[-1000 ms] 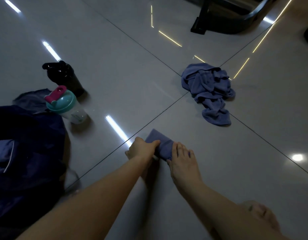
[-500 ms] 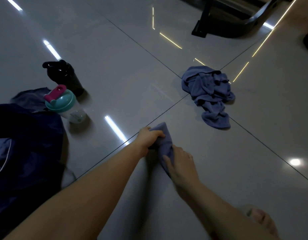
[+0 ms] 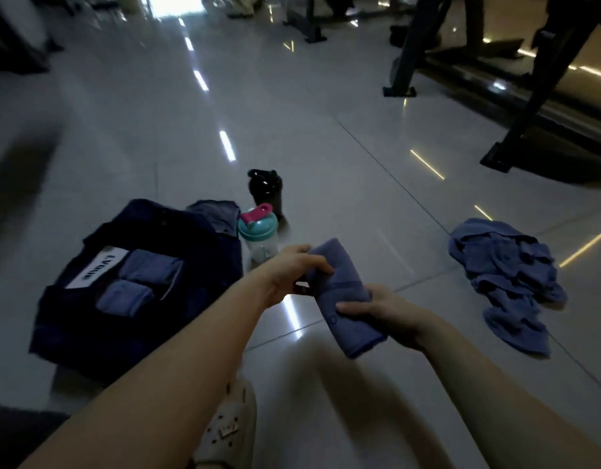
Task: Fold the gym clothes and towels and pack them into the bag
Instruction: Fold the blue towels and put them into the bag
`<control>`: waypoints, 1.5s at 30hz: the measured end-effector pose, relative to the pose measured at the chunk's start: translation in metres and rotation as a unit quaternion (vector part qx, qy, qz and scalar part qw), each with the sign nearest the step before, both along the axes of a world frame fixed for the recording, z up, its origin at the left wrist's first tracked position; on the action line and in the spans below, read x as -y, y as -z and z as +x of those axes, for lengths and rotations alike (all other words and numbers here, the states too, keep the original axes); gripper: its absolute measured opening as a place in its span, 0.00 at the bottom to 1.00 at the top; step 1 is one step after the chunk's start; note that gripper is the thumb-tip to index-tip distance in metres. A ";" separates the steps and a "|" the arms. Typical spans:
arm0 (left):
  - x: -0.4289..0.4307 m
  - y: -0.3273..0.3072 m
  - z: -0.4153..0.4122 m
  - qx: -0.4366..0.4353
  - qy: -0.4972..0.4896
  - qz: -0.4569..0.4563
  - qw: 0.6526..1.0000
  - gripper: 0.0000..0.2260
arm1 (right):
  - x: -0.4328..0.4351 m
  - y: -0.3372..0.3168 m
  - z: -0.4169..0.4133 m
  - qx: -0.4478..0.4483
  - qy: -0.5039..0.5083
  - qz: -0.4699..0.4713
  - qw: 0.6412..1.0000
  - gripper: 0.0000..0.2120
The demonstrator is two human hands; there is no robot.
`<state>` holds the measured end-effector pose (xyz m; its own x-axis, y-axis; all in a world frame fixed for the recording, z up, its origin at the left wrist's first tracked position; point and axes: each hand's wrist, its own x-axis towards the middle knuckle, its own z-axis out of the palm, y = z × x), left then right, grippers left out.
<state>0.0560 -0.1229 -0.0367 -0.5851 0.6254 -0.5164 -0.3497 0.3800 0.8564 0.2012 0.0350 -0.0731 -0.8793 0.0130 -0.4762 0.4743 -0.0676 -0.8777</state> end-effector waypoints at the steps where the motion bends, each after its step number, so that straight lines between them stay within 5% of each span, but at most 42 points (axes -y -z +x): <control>1: 0.013 -0.008 -0.005 -0.017 0.005 -0.011 1.000 0.16 | 0.007 -0.012 -0.006 -0.004 -0.019 0.020 1.000 0.18; 5: 0.058 -0.046 -0.025 -0.077 -0.007 -0.032 0.996 0.22 | 0.039 -0.057 -0.034 -0.011 -0.080 0.080 0.993 0.16; 9: 0.098 -0.092 -0.048 -0.104 -0.026 -0.005 0.994 0.12 | 0.077 -0.105 -0.066 -0.049 -0.065 0.130 0.988 0.18; 12: 0.127 -0.123 -0.066 -0.130 -0.050 -0.010 0.990 0.13 | 0.108 -0.136 -0.084 -0.079 -0.059 0.082 0.992 0.22; 15: 0.152 -0.151 -0.077 -0.156 -0.067 -0.016 0.985 0.12 | 0.130 -0.157 -0.100 -0.102 -0.055 0.040 0.992 0.15; 23: 0.227 -0.195 -0.102 -0.226 -0.077 -0.107 0.965 0.10 | 0.181 -0.181 -0.169 -0.161 -0.098 0.169 0.967 0.09; 31: 0.260 -0.141 -0.187 -0.256 0.003 -0.221 0.941 0.06 | 0.217 -0.114 -0.247 -0.132 -0.114 0.261 0.950 0.09; 38: 0.282 -0.067 -0.272 -0.291 -0.050 -0.214 0.931 0.15 | 0.255 -0.044 -0.324 -0.198 -0.068 0.436 0.875 0.12; 41: 0.289 -0.033 -0.295 -0.259 -0.057 -0.218 0.939 0.14 | 0.260 -0.015 -0.340 -0.199 -0.063 0.477 0.854 0.03; 45: 0.299 0.001 -0.316 -0.240 -0.063 -0.234 0.940 0.13 | 0.266 0.023 -0.361 -0.183 -0.086 0.542 0.816 0.15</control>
<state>-0.2595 -0.4223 -0.0381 -0.8751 0.3055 -0.3752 -0.0331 0.7359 0.6763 -0.1596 -0.2309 -0.0963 -0.9932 0.1132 0.0271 0.0879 0.8819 -0.4632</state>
